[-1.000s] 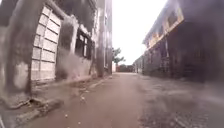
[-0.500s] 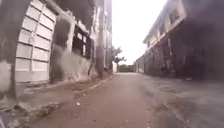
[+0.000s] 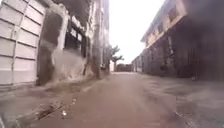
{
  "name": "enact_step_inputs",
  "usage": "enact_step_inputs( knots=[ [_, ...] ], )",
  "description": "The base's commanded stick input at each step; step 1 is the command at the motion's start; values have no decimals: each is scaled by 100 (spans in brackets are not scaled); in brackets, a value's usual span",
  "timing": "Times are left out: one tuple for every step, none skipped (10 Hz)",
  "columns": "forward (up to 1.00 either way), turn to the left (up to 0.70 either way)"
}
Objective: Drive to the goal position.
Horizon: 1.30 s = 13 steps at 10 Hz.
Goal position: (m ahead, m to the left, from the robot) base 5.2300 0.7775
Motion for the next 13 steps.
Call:
enact_step_inputs(
  knots=[
    [85, -19],
    [85, -19],
    [85, -6],
    [85, -23],
    [85, -22],
    [85, -10],
    [85, -20],
    [85, -18],
    [85, -7],
    [85, -20],
    [85, -16],
    [85, -6],
    [85, -21]
  ],
)
